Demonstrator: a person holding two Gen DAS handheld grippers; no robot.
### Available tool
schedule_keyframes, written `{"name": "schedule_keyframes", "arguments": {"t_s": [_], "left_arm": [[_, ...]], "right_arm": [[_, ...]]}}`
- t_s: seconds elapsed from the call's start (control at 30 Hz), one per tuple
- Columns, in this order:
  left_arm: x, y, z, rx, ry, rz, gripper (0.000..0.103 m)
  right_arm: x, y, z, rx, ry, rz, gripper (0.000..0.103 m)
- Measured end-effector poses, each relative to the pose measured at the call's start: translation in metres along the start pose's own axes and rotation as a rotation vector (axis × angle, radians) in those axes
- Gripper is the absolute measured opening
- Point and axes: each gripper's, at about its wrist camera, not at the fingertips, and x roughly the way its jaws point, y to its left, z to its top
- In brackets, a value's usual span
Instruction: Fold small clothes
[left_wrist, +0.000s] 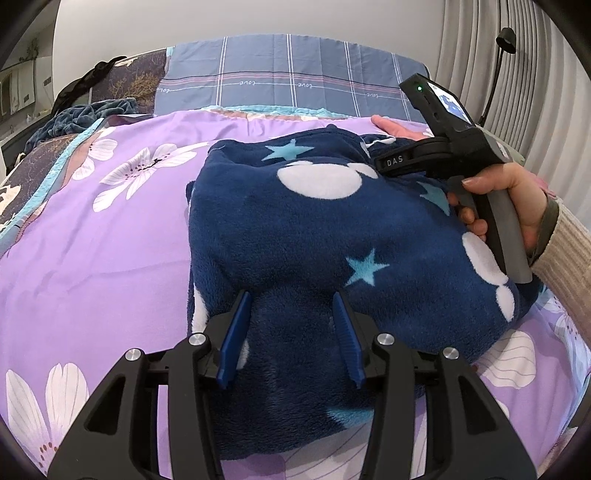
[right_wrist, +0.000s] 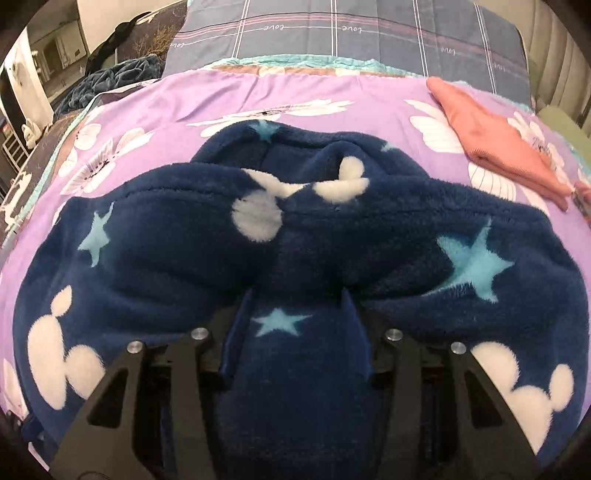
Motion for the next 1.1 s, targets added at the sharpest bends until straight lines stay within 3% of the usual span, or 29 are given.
{"name": "schedule_keyframes", "arguments": {"t_s": [0.17,0.23,0.3,0.4,0.57,0.67,0.77,0.93,1.1], "left_arm": [[-0.016,0.005,-0.001,0.003,-0.012,-0.019,0.051],[-0.024,0.013,-0.002,-0.008,-0.012,-0.024,0.051],[-0.030,0.022,-0.003,-0.037,-0.022,-0.033,0.051],[-0.038,0.042,-0.003,-0.089,-0.037,0.061,0.052],[-0.047,0.087,-0.015,-0.232,-0.022,0.119,0.052],[-0.057,0.102,-0.022,-0.273,-0.036,0.135,0.052],[-0.062,0.112,-0.027,-0.310,-0.045,0.118,0.052],[-0.052,0.122,-0.026,-0.347,-0.032,0.017,0.054],[-0.025,0.120,-0.001,-0.299,0.028,-0.062,0.059]], "right_arm": [[-0.041,-0.009,-0.006,0.073,-0.058,0.040,0.052],[-0.069,0.001,-0.019,0.026,-0.098,0.111,0.052],[-0.103,0.028,-0.047,-0.117,-0.158,0.160,0.056],[-0.136,0.075,-0.096,-0.379,-0.225,0.184,0.061],[-0.159,0.146,-0.184,-0.752,-0.285,0.250,0.065],[-0.155,0.174,-0.210,-0.883,-0.341,0.200,0.065],[-0.146,0.192,-0.216,-0.922,-0.325,0.173,0.066],[-0.120,0.215,-0.216,-0.954,-0.284,0.049,0.066],[-0.116,0.224,-0.218,-0.979,-0.331,-0.001,0.066]]}}
